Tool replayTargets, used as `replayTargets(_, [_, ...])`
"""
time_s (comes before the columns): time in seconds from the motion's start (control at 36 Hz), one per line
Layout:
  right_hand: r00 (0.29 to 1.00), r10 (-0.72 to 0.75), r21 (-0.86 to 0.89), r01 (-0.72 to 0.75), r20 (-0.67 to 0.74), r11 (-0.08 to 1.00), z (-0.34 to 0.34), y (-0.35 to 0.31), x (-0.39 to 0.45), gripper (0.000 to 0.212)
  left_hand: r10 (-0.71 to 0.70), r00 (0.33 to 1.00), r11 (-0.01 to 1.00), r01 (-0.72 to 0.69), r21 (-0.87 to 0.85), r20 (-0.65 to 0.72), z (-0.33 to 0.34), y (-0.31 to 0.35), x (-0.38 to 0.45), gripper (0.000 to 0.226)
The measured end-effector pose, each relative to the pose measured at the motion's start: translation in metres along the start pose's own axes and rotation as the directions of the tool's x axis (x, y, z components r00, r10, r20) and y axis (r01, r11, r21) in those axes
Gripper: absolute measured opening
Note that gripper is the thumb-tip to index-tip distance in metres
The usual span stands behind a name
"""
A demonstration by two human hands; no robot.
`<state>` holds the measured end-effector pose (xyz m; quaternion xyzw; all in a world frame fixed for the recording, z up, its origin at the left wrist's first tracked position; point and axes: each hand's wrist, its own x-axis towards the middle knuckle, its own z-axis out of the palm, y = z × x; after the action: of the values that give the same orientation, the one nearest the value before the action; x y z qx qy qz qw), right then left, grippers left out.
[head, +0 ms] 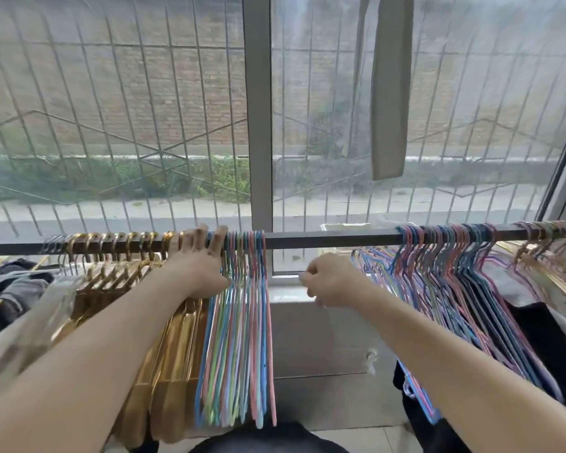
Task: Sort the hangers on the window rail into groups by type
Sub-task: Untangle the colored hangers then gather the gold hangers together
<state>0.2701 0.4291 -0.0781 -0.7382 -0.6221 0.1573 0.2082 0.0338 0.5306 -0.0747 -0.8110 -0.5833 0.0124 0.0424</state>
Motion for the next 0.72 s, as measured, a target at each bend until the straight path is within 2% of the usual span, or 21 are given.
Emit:
replayTargets(0.11, [0.997,-0.053,0.046,0.051,0.049,0.998,0.037,-0.021,0.006,0.035,0.007,1.0,1.0,-0.007,-0.018,0.018,-0.002,-0.001,-0.002,0.106])
replayTargets(0.17, [0.991,-0.056,0.168,0.034,0.124,0.985,0.053,-0.025,0.012,0.038,-0.003,1.0,1.0,0.003,-0.017,0.025,-0.002,-0.004,-0.003,0.107])
replayTargets(0.28, [0.978,0.023,0.467,-0.119,0.205,0.876,0.076,-0.024,0.023,0.051,0.005,1.0,1.0,-0.005,-0.002,0.02,-0.002,-0.004,-0.002,0.108])
replayTargets(0.36, [0.975,0.089,0.594,-0.197,0.206,0.78,0.084,-0.019,0.028,0.045,0.015,1.0,1.0,-0.015,0.0,0.015,-0.004,-0.002,-0.001,0.107])
replayTargets(0.44, [0.974,0.091,0.632,-0.203,0.205,0.748,0.088,-0.017,0.022,0.03,0.022,1.0,1.0,-0.022,-0.005,-0.007,-0.002,-0.004,-0.001,0.106])
replayTargets(0.53, [0.985,0.098,0.646,-0.166,0.14,0.745,0.086,-0.017,0.011,0.016,0.026,0.999,1.0,-0.026,0.001,-0.023,0.001,-0.006,-0.002,0.106])
replayTargets(0.64, [0.989,0.11,0.688,-0.145,0.094,0.712,0.088,-0.01,-0.004,0.025,0.033,0.999,0.999,-0.033,-0.004,-0.029,0.003,-0.006,-0.001,0.107])
replayTargets(0.72, [0.988,0.097,0.751,-0.154,0.119,0.643,0.092,0.002,-0.018,0.045,0.037,0.998,0.999,-0.037,-0.002,-0.042,0.004,-0.007,-0.001,0.107])
